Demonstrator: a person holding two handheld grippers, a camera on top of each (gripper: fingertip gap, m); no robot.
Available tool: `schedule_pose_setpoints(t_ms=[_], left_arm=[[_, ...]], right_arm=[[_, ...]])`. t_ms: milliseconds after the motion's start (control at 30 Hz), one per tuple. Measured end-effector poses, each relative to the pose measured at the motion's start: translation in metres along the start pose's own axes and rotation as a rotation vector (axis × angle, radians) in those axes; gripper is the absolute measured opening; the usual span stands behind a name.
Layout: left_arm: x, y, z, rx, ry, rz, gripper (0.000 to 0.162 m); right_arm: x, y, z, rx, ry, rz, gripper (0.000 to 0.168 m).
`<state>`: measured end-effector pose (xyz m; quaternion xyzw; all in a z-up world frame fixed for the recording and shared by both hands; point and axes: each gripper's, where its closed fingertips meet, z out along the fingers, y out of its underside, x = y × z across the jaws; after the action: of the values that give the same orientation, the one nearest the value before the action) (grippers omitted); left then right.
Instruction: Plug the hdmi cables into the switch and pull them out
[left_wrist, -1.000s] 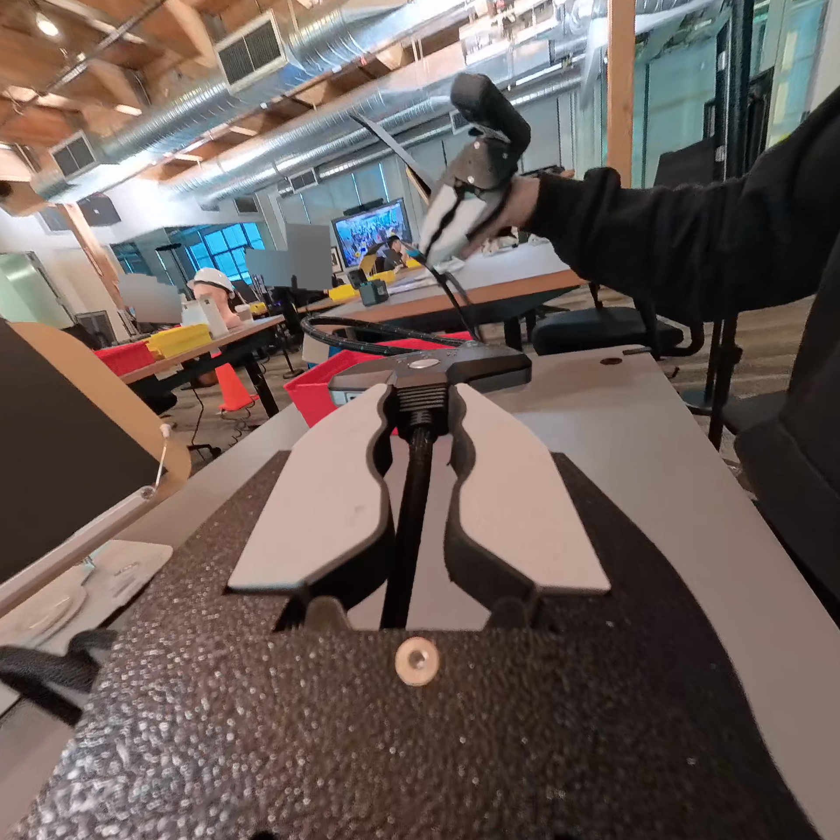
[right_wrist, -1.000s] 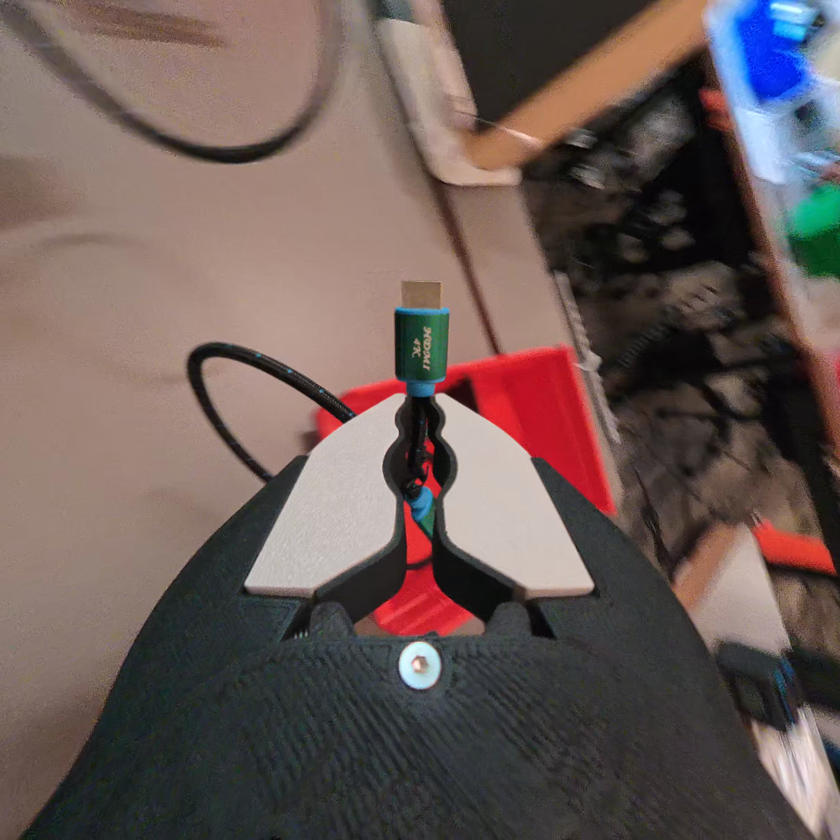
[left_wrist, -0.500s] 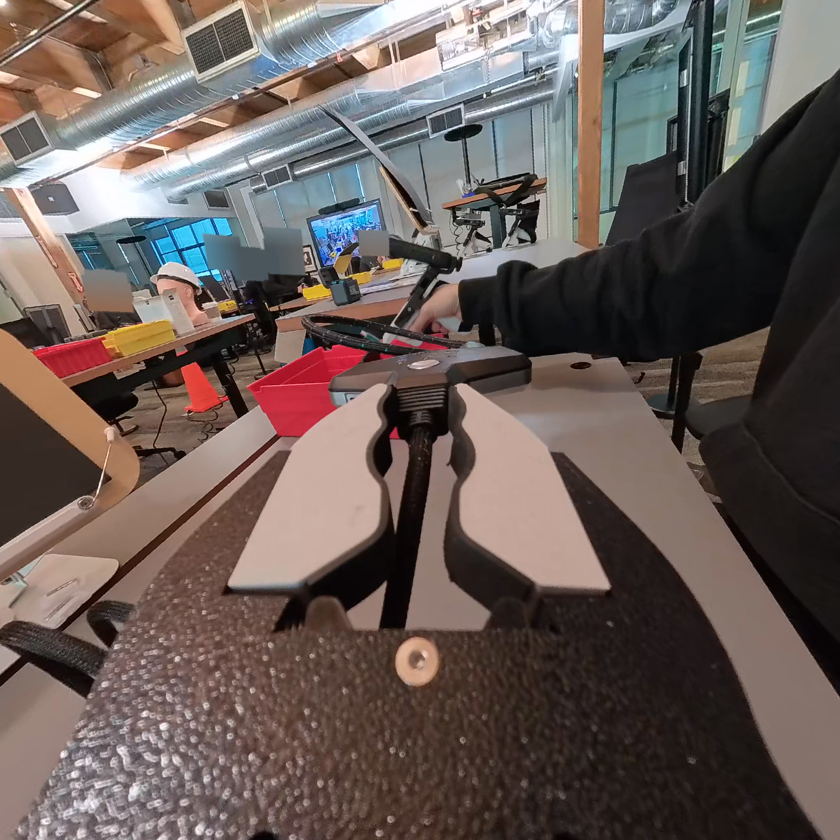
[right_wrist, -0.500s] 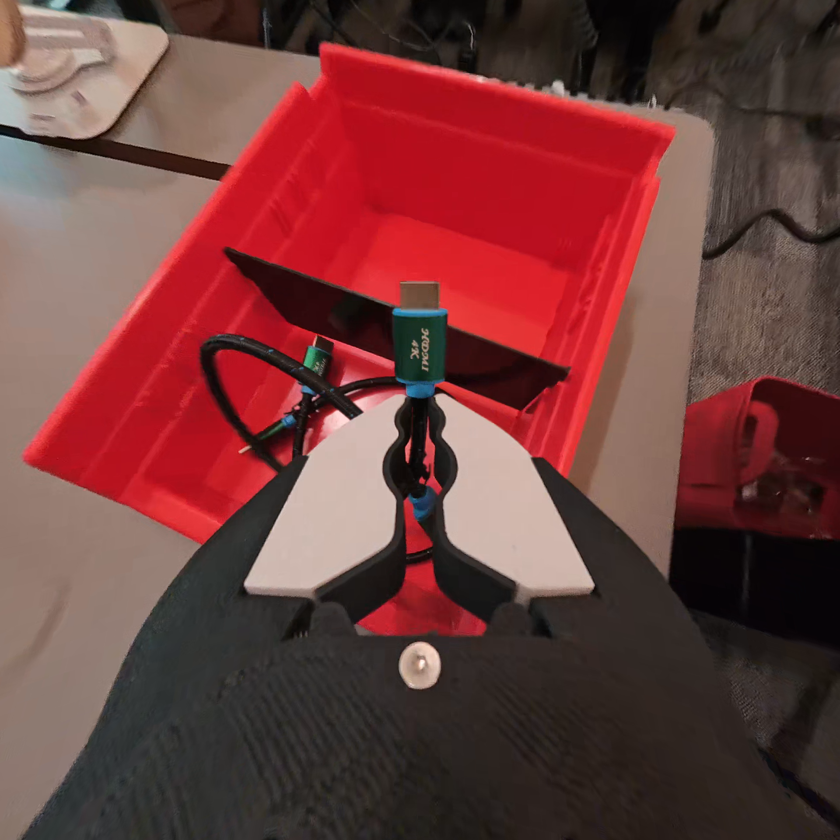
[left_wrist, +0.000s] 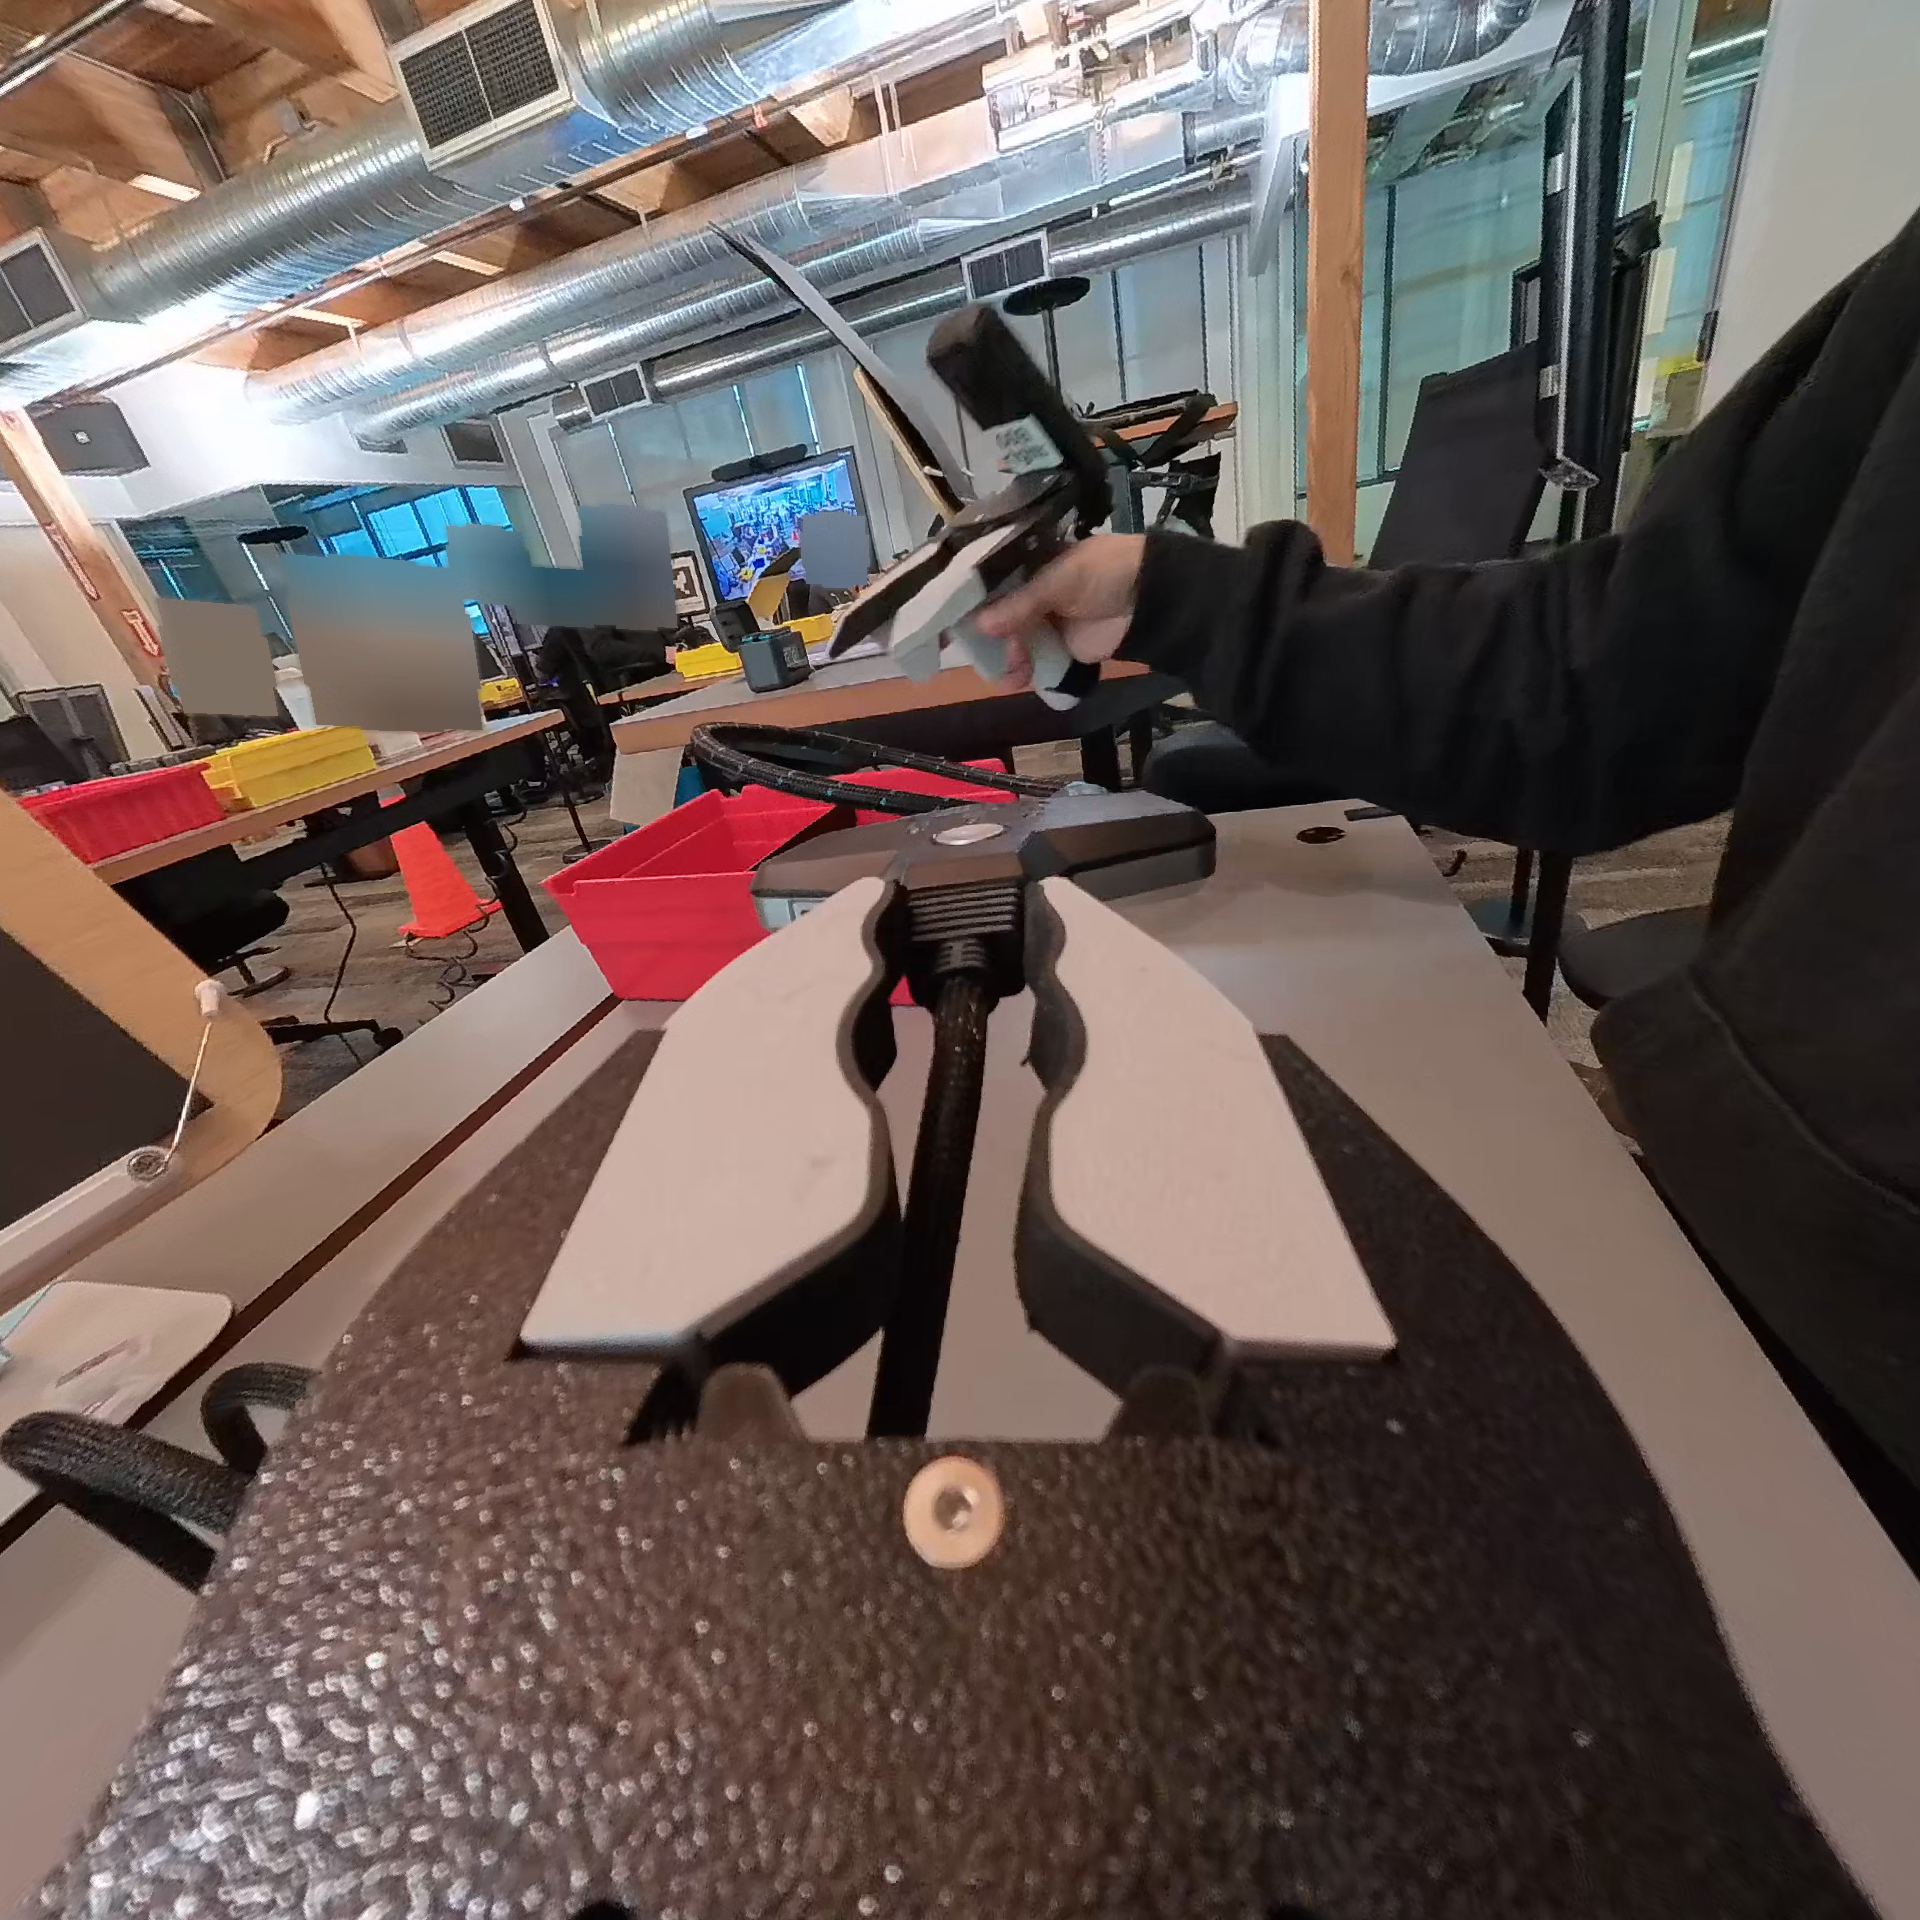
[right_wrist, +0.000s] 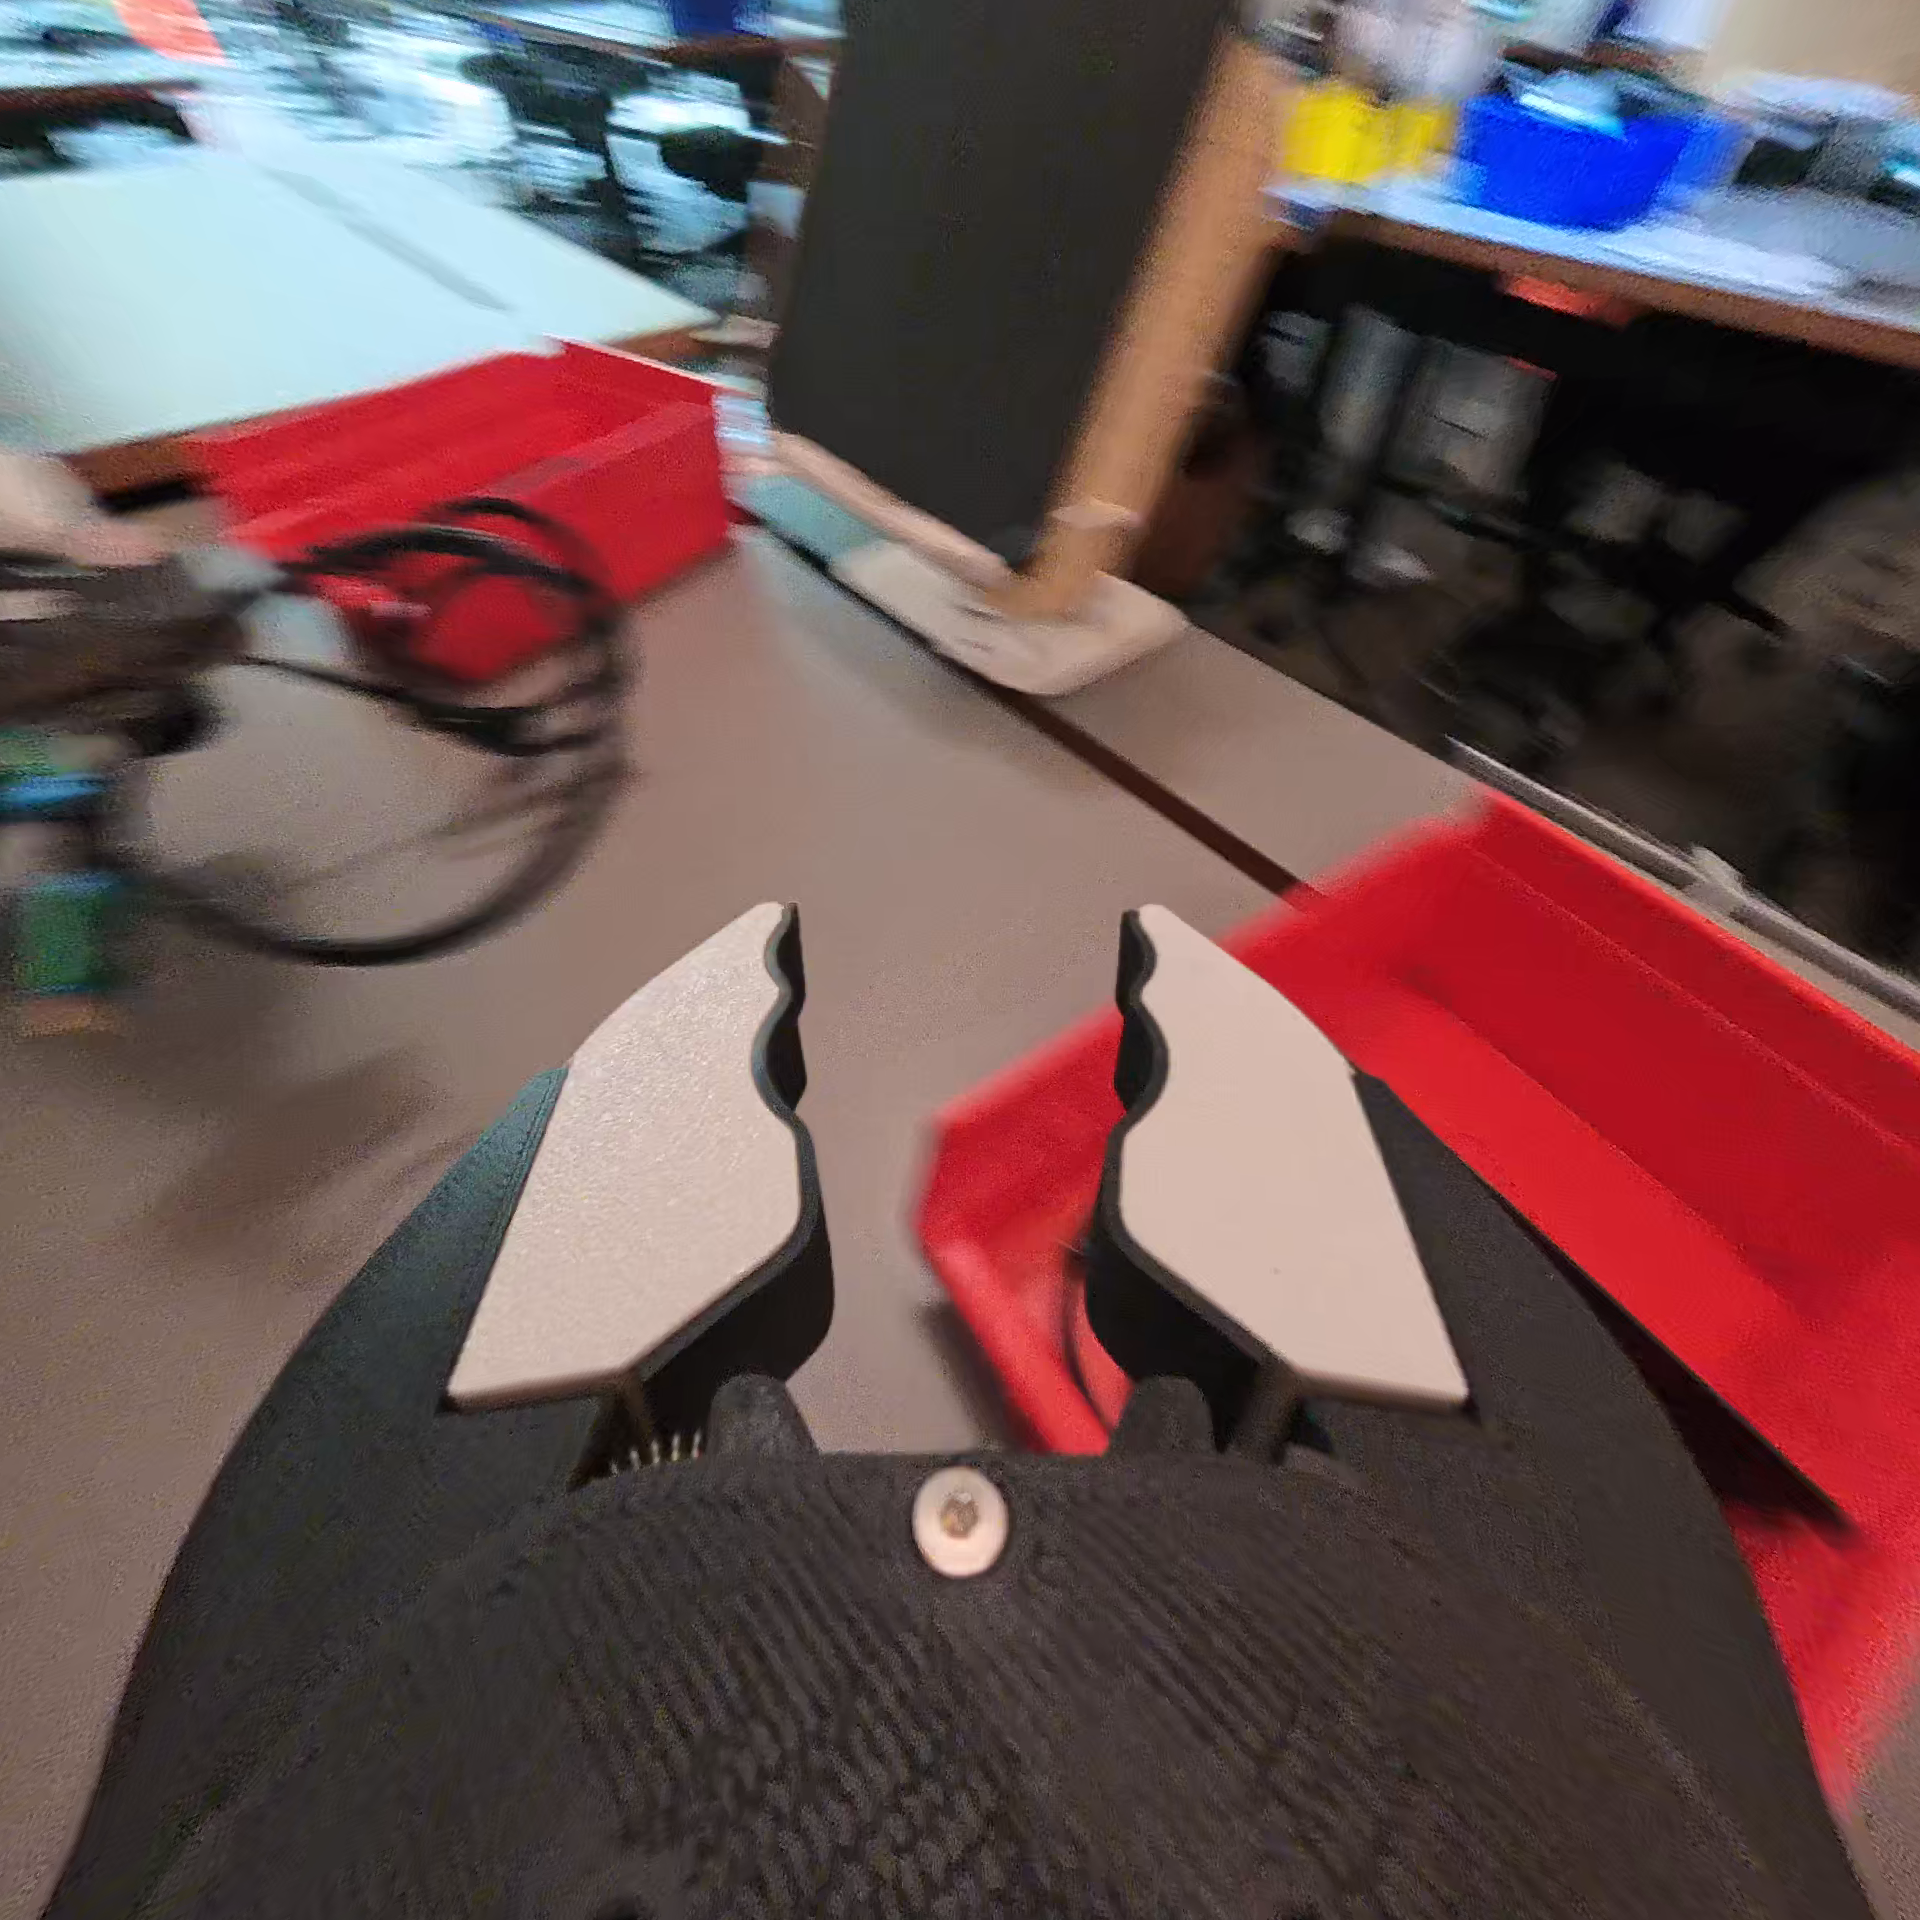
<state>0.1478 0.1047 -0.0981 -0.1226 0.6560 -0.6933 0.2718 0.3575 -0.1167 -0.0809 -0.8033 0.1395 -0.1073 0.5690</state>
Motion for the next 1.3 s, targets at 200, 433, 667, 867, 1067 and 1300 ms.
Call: schedule_pose_setpoints(t_ms=[200, 433, 667, 867, 1067, 1300], left_arm=[[0.001, 0.003, 0.008, 0.005, 0.021, -0.007, 0.021], [0.009, -0.001, 0.01, 0.013, 0.045, -0.004, 0.021], [0.013, 0.0, 0.011, 0.012, 0.057, -0.001, 0.021], [0.015, 0.0, 0.011, 0.007, 0.065, 0.001, 0.021], [0.025, 0.0, 0.02, -0.057, 0.087, 0.055, 0.021], [-0.021, -0.034, -0.053, 0.148, -0.1, -0.038, 0.021]], right_arm=[[-0.178, -0.027, 0.024, 0.053, -0.396, -0.279, 0.046], [-0.215, 0.018, 0.054, -0.196, -0.472, -0.415, 0.047], [-0.228, 0.029, 0.058, -0.219, -0.515, -0.426, 0.019], [-0.227, 0.03, 0.052, -0.226, -0.468, -0.551, 0.014], [-0.211, 0.039, 0.032, -0.284, -0.509, -0.564, 0.01], [-0.096, 0.041, -0.021, -0.306, -0.189, -0.441, 0.01]])
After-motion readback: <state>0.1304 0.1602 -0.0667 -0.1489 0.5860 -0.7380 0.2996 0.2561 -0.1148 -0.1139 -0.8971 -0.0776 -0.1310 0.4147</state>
